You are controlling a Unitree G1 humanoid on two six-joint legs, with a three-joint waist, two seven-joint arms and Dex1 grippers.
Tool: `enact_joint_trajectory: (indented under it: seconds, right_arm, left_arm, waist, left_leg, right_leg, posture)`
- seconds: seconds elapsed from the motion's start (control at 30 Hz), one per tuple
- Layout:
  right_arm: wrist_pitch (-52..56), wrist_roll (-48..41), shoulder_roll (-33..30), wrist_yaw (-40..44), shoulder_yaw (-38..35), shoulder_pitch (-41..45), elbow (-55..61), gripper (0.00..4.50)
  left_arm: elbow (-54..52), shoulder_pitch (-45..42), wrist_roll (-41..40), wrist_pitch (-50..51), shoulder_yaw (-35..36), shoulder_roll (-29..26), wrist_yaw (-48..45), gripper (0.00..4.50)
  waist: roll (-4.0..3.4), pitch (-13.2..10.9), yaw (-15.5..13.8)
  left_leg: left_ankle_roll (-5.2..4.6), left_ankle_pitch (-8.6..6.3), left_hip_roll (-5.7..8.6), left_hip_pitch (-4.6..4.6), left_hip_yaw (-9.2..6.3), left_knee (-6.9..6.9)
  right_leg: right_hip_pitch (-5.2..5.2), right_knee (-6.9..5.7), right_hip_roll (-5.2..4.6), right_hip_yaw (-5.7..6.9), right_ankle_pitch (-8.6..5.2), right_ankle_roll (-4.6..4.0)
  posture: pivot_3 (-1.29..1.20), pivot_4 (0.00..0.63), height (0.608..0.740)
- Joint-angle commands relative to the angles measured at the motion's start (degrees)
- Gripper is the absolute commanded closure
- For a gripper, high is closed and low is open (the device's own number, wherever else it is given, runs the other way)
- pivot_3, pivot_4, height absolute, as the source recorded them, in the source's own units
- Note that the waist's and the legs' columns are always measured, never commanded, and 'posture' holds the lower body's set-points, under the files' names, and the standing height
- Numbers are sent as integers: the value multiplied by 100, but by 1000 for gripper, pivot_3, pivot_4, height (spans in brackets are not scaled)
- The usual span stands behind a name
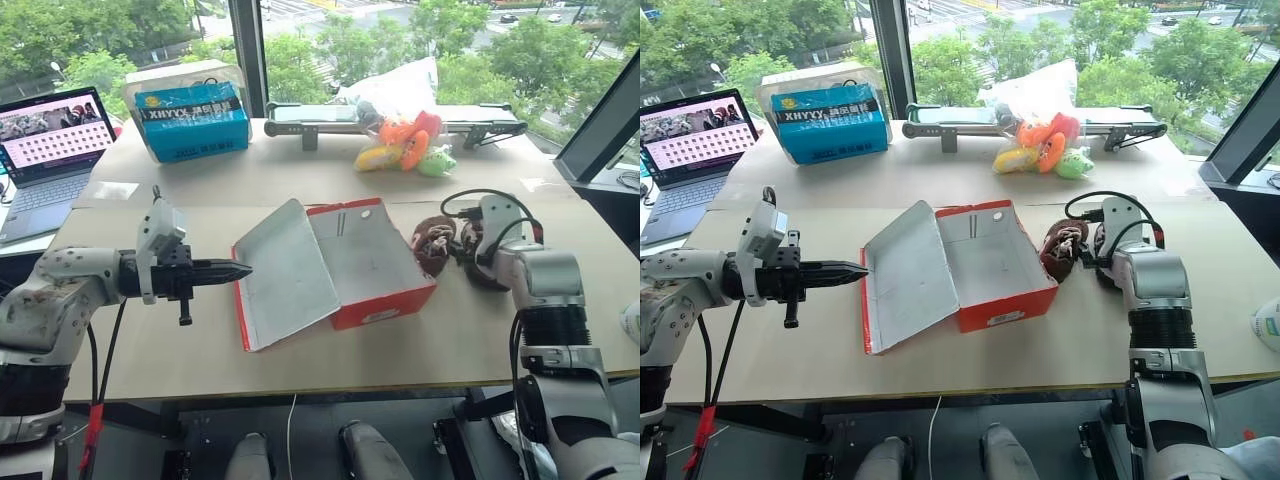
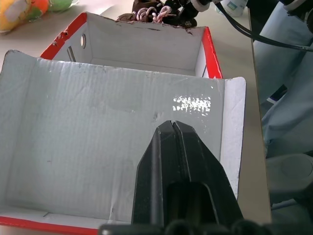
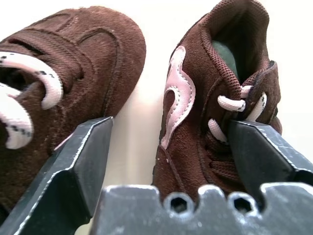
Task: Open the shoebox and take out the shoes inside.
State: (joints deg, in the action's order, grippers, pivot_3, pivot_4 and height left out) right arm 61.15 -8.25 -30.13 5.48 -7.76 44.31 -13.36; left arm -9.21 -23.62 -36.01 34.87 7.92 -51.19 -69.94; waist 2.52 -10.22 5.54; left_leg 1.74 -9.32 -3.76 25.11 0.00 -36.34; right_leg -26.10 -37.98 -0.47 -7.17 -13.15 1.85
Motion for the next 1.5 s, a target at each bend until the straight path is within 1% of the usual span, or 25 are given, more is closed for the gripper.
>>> enact_joint_trajectory:
  seconds: [0.03, 0.17, 0.23, 0.3, 0.37, 0.4, 0.47, 0.5, 0.53, 0.57, 0.6, 0.63, 0.7, 0.77, 0.8, 0.87, 0.9, 0.93, 1.0, 1.1, 1.27, 1.5]
  right_arm:
    - [478, -110, -290, 168, -255, 145, 852, 302]
    - [1259, -439, -620, 583, -370, 62, 1804, 302]
    - [1531, -569, -630, 662, -552, 43, 2056, 302]
    - [1577, -697, -687, 785, -829, -78, 2404, 302]
    - [1554, -871, -593, 898, -1157, -234, 2720, 302]
    - [1392, -953, -514, 981, -1354, -582, 3089, 302]
    - [1185, -1044, -431, 1069, -1570, -1021, 3540, 302]
    - [863, -1073, -166, 1057, -1751, -1550, 3966, 302]
    - [644, -1096, 34, 1041, -1879, -1903, 4244, 302]
    - [476, -1115, 180, 1024, -1965, -2160, 4448, 302]
    - [262, -1138, 398, 999, -2065, -2489, 4656, 302]
    - [116, -1165, 574, 965, -2123, -2697, 4774, 302]
    - [-509, -777, 805, 754, -1836, -3479, 4937, 302]
    - [-1036, -427, 912, 542, -1556, -3950, 4898, 302]
    - [-1224, -351, 950, 497, -1490, -4054, 4868, 302]
    - [-1547, -219, 972, 440, -1371, -4187, 4807, 302]
    - [-1822, -46, 939, 408, -1244, -4282, 4684, 302]
    - [-2063, 133, 889, 372, -1104, -4373, 4551, 302]
    - [-2462, 273, 979, 280, -1019, -4466, 4213, 302]
    - [-2876, 484, 953, 252, -828, -4608, 3895, 302]
    - [-3114, 697, 1061, 109, -549, -4521, 3660, 302]
    - [-3254, 712, 1315, -92, -546, -4547, 3595, 302]
  left_arm:
    - [-31, -13, 55, -186, 45, -3, -6, 4500]
    - [2, 2, 84, -234, 31, 45, 52, 4500]
    - [17, 30, 135, -281, 30, 83, 119, 4500]
    - [42, 94, 152, -260, 143, 245, 418, 4500]
    - [72, 188, 230, -280, 268, 418, 805, 4500]
    - [116, 292, 318, -303, 486, 696, 1385, 4500]
    - [146, 416, 419, -318, 751, 1042, 2089, 4500]
    - [164, 547, 591, -397, 1028, 1449, 2875, 4500]
    - [165, 635, 711, -455, 1202, 1719, 3400, 4500]
    - [153, 697, 800, -489, 1328, 1913, 3765, 4500]
    - [121, 818, 1068, -719, 1426, 2168, 4253, 4500]
    - [88, 924, 1303, -916, 1449, 2309, 4560, 4500]
    - [3, 1306, 1627, -1226, 1497, 2732, 5148, 4500]
    - [64, 1532, 1817, -1472, 1516, 3003, 5482, 4500]
    - [107, 1573, 1875, -1562, 1524, 3072, 5585, 4500]
    - [181, 1612, 1941, -1676, 1514, 3110, 5661, 4500]
    - [273, 1640, 1958, -1753, 1513, 3111, 5661, 4500]
    - [349, 1674, 1972, -1830, 1496, 3106, 5632, 4500]
    - [493, 1745, 1994, -1976, 1426, 3109, 5545, 4500]
    - [645, 1827, 2037, -2119, 1315, 3102, 5423, 4500]
    - [999, 1908, 2155, -2352, 1061, 3164, 5287, 4500]
    - [1365, 1890, 2204, -2810, 931, 3375, 5343, 4500]
  waist:
    - [0, 0, -2]
    - [-1, -1, -9]
    - [0, 0, -6]
    - [0, 0, -4]
    - [0, 0, -12]
    - [0, 0, -16]
    - [3, 3, -44]
    - [3, 3, -63]
    - [5, 9, -93]
    - [9, 14, -112]
    - [9, 14, -117]
    - [8, 14, -129]
    - [7, 15, -147]
    - [8, 23, -158]
    - [8, 23, -158]
    - [10, 22, -155]
    - [10, 22, -151]
    - [10, 22, -150]
    - [10, 23, -144]
    - [10, 23, -138]
    - [9, 24, -136]
    - [-3, 31, -163]
  left_leg:
    - [0, 0, 0, 0, 0, 0]
    - [0, 0, -1, 0, 0, 1]
    - [0, 0, -2, 0, -1, 1]
    - [0, 0, -1, -1, 0, -1]
    - [0, 0, -1, -2, 0, -2]
    - [0, 0, -1, -2, 0, -2]
    - [0, 0, -2, -2, -1, 1]
    - [0, 0, -4, -1, -5, 0]
    - [0, 0, -4, 1, -4, -1]
    - [0, 0, -3, -2, -5, 3]
    - [0, -1, -6, -5, -5, -1]
    - [1, -1, -5, -3, -4, -2]
    - [1, -1, -2, -3, -1, -14]
    - [2, -1, 1, -22, -1, -15]
    - [3, -2, 1, -47, 0, -15]
    - [3, -2, 2, -74, 0, -16]
    - [4, -2, 2, -81, 1, -16]
    - [4, -3, 2, -87, 0, -15]
    - [5, -3, 3, -110, 1, -15]
    - [6, -4, 2, -143, 0, -11]
    - [5, -4, 1, -137, 2, 12]
    - [5, -3, 3, -140, 2, 31]
  right_leg:
    - [-1, 0, 0, 0, 0, 0]
    - [-2, -1, 0, 0, 0, 0]
    - [-1, 0, 0, 1, -1, 0]
    - [0, -1, 0, 0, 0, 0]
    - [1, -2, 0, -1, 0, 0]
    - [1, -2, 0, 0, 0, 0]
    - [3, 1, 0, 1, -1, 1]
    - [4, -1, 0, 5, -2, 0]
    - [2, -1, 0, 4, -2, 1]
    - [8, 5, -1, 4, -1, 1]
    - [9, -1, 0, 4, -2, 1]
    - [6, -2, 0, 2, 0, 1]
    - [6, -6, -1, -4, 6, 6]
    - [33, 0, -4, -3, 8, 8]
    - [64, 9, -5, -1, 6, 9]
    - [90, 17, -7, -1, 6, 6]
    - [96, 20, -7, -1, 1, -12]
    - [102, 25, -7, -1, -1, -28]
    - [122, 31, -7, -2, -1, -31]
    - [161, 48, -8, -2, -5, -36]
    - [168, 86, -9, -2, -4, -34]
    - [169, 92, -12, -1, -5, -31]
  posture:
    - [0, 150, 736]
    - [0, 150, 736]
    - [0, 150, 736]
    - [0, 150, 736]
    - [0, 150, 736]
    - [0, 150, 736]
    - [0, 150, 736]
    - [0, 150, 736]
    - [0, 150, 736]
    - [0, 150, 736]
    - [0, 150, 736]
    - [0, 150, 736]
    - [0, 150, 736]
    - [0, 150, 736]
    - [0, 150, 736]
    - [0, 150, 736]
    - [0, 150, 736]
    - [0, 150, 736]
    - [0, 150, 736]
    - [0, 150, 736]
    - [0, 150, 736]
    - [0, 150, 736]
